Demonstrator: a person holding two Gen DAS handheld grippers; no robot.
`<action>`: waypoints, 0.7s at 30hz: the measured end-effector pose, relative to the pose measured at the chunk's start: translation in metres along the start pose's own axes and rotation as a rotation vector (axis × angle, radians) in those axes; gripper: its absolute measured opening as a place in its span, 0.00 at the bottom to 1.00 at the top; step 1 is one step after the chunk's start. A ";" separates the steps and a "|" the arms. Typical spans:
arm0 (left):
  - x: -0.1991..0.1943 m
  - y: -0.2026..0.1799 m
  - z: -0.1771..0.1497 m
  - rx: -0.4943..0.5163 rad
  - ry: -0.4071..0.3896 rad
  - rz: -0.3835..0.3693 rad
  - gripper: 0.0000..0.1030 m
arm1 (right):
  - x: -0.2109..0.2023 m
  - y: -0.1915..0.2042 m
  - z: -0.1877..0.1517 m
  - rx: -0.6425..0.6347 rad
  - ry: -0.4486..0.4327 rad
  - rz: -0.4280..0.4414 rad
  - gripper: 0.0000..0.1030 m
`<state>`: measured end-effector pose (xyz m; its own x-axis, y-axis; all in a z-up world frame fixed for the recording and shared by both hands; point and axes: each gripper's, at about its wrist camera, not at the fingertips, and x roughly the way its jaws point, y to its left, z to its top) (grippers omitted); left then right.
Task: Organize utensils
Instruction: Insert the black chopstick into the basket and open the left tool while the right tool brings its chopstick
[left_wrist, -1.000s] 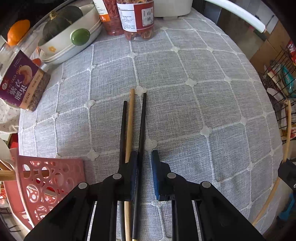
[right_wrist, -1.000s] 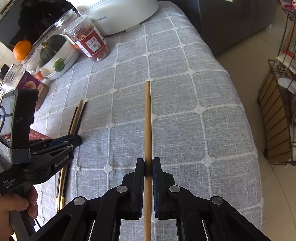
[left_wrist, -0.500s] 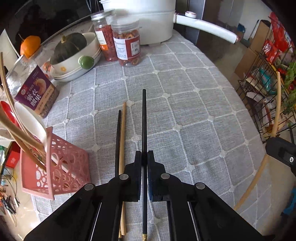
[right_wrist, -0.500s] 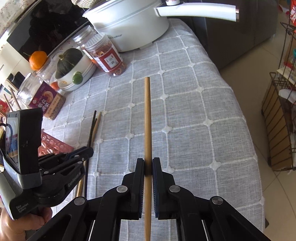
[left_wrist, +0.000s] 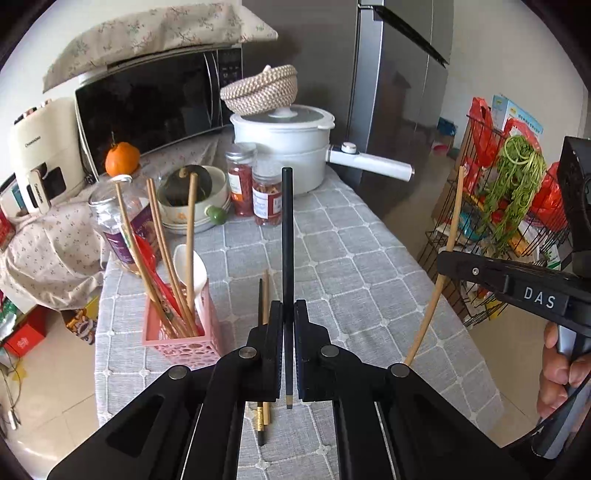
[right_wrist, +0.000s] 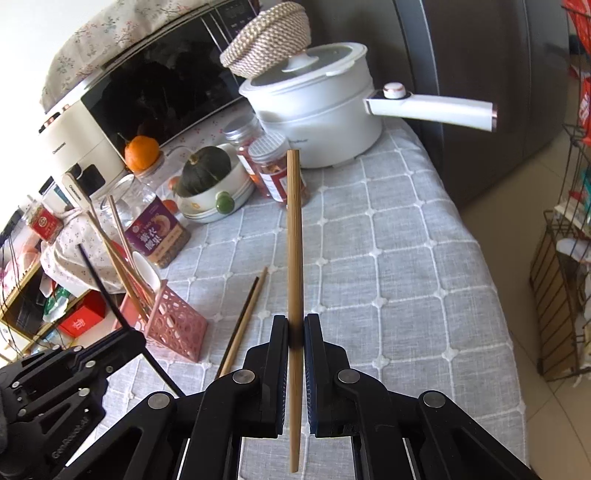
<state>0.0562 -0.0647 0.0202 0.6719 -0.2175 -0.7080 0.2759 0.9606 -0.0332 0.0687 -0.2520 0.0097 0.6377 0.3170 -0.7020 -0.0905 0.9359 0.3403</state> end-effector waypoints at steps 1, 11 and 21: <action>-0.009 0.003 0.003 -0.003 -0.024 0.002 0.05 | -0.003 0.004 0.001 -0.010 -0.012 0.006 0.05; -0.085 0.056 0.022 -0.120 -0.301 0.031 0.05 | -0.016 0.042 0.012 -0.071 -0.124 0.065 0.05; -0.046 0.120 0.018 -0.277 -0.305 0.078 0.05 | -0.004 0.079 0.022 -0.073 -0.193 0.134 0.05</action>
<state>0.0709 0.0578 0.0613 0.8677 -0.1435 -0.4759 0.0488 0.9774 -0.2057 0.0761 -0.1831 0.0534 0.7499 0.4103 -0.5189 -0.2347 0.8984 0.3711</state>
